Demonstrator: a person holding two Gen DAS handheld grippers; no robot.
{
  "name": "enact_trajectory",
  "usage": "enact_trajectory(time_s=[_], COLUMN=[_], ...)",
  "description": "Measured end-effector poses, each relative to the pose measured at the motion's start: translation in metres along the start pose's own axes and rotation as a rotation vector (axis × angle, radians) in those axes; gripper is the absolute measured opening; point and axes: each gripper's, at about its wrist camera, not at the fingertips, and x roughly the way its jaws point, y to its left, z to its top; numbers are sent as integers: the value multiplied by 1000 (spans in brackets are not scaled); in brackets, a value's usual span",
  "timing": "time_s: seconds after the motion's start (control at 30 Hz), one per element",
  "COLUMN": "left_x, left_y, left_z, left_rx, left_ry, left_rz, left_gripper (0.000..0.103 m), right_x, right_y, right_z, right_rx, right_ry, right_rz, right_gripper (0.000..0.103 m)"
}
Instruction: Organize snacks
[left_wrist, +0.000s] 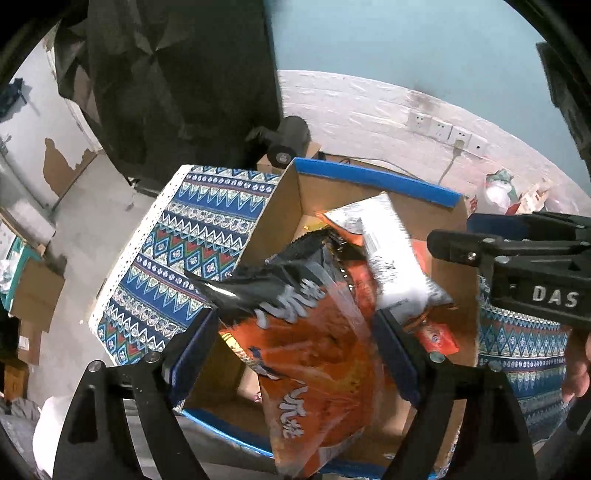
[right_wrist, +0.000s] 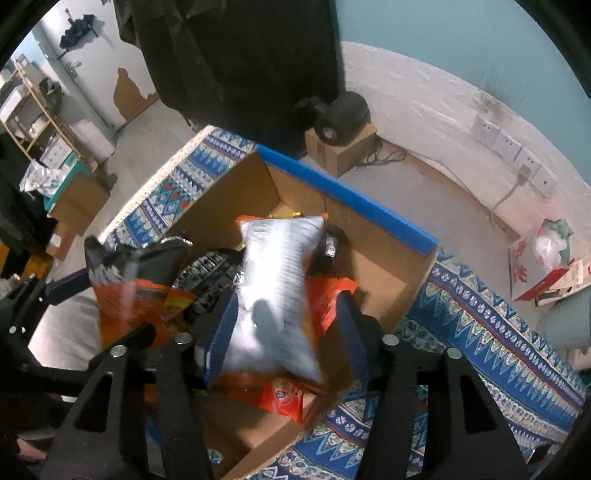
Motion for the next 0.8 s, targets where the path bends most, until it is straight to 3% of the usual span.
enact_trajectory(time_s=[0.3, 0.8], left_x=[-19, -65], left_y=[-8, -34], left_z=[2, -6], left_rx=[11, 90], left_ry=[-33, -97], left_rz=[-16, -21], left_gripper=[87, 87], right_x=[-44, -105], right_y=[-11, -32], right_z=[-19, -60], right_rx=[2, -17], right_ry=[-68, -156], right_rz=[-42, -94], right_gripper=[70, 72])
